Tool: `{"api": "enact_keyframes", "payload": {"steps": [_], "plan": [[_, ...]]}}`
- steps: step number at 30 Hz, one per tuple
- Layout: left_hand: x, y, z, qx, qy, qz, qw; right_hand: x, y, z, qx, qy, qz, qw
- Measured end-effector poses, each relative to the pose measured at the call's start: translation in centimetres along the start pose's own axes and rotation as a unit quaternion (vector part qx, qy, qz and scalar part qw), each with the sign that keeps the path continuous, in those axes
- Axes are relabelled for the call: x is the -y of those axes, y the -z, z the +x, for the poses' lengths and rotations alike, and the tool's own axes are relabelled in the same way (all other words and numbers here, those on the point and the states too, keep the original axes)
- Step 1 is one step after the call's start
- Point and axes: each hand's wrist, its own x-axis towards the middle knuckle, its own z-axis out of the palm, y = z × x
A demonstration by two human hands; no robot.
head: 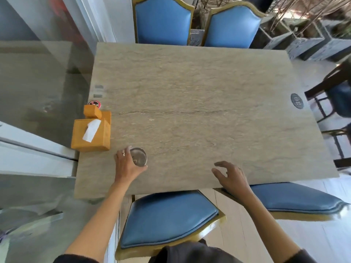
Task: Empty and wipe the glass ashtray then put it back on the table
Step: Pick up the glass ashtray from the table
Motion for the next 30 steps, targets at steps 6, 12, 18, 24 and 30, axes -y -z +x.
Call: {"api": "enact_keyframes", "payload": {"steps": [6, 12, 18, 24, 30], "plan": [[-7.3, 1.8, -5.3, -0.029, -0.125, -0.042, 0.991, -1.6, 1.3, -1.9, -0.014, 0.005, 0.081, 0.997], [-16.5, 1.8, -11.4, -0.018, -0.264, -0.070, 0.962, -4.0, 4.0, -4.0, -0.024, 0.020, 0.233, 0.972], [-25.3, 0.3, -18.2, 0.017, -0.338, -0.154, 0.928, -7.7, 8.4, -7.6, 0.008, 0.016, 0.444, 0.896], [-32.8, -3.0, -24.0, 0.058, -0.370, -0.180, 0.910, -13.7, 12.5, -11.3, 0.003, -0.007, 0.539, 0.842], [-39.1, -6.9, -29.3, 0.100, -0.390, -0.213, 0.890, -20.8, 15.2, -14.2, 0.000, -0.018, 0.647, 0.762]]}}
